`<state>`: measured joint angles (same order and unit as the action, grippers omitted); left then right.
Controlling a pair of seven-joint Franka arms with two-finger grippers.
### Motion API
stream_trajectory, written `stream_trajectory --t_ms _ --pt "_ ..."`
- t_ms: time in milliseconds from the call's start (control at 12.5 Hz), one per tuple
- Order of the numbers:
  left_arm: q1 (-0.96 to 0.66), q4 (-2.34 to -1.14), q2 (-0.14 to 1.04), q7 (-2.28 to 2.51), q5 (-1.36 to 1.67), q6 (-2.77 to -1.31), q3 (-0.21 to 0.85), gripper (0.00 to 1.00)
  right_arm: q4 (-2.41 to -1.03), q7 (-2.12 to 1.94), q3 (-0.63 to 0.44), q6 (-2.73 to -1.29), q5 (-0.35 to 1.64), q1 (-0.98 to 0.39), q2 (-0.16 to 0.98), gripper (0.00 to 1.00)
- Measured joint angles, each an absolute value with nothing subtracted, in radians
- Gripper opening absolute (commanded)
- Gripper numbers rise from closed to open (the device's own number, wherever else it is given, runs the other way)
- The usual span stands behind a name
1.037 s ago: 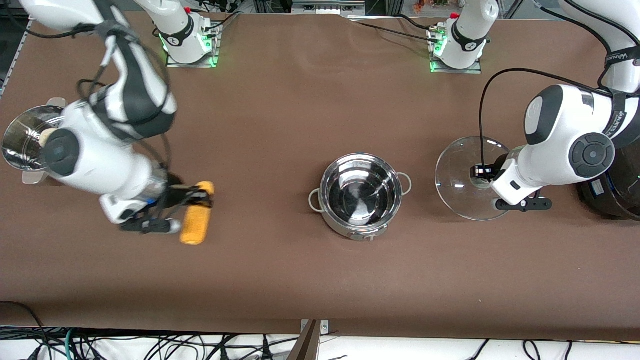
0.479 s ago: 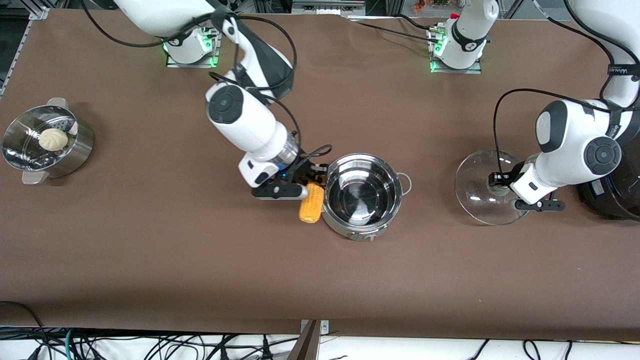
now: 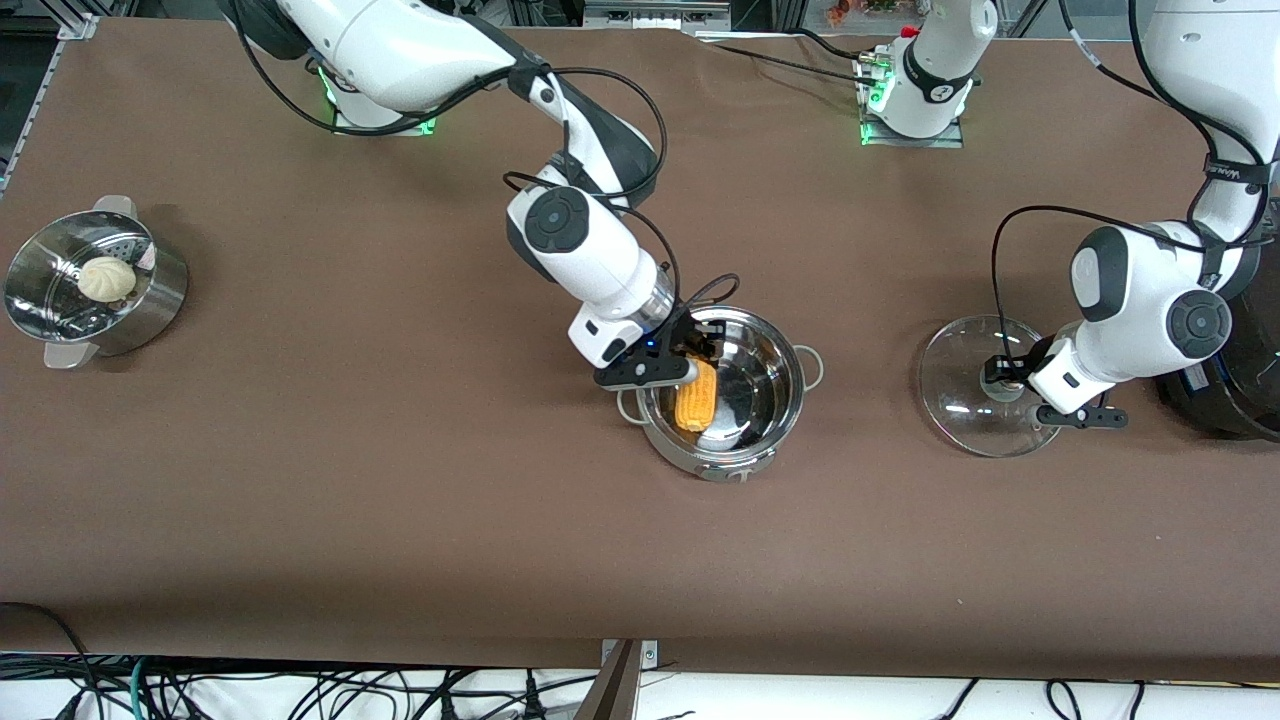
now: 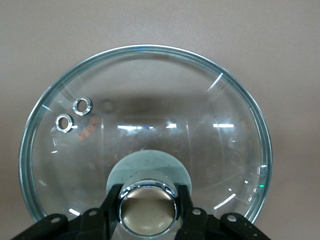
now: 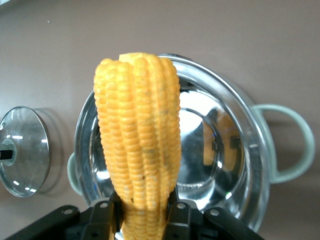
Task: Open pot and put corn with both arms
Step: 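Carry the corn over the open pot with the right gripper, then drop the corn in the pot while the left gripper sets the lid down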
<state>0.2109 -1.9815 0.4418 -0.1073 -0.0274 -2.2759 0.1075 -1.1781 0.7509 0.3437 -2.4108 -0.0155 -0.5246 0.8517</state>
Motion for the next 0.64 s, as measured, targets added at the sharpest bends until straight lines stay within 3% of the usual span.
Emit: stream_trajectory --t_ms 80,239,399,638 --pt "0.211 -1.981 0.456 -0.106 -0.027 -2.280 0.109 0.44 -1.147 0.751 0.334 -2.411 -0.021 -0.538 0.875 0.34" --pt "0.211 -1.981 0.474 -0.106 -0.027 -2.284 0.109 0.62 -1.100 0.751 0.327 -2.411 -0.024 -0.550 0.914 0.34" --pt "0.212 -1.978 0.477 -0.105 -0.027 -2.285 0.108 0.66 -1.083 0.751 0.326 -2.412 -0.025 -0.558 0.940 0.38" --pt "0.215 -1.969 0.476 -0.105 -0.027 -2.285 0.108 0.71 -1.081 0.751 0.326 -2.464 -0.025 -0.569 0.974 0.64"
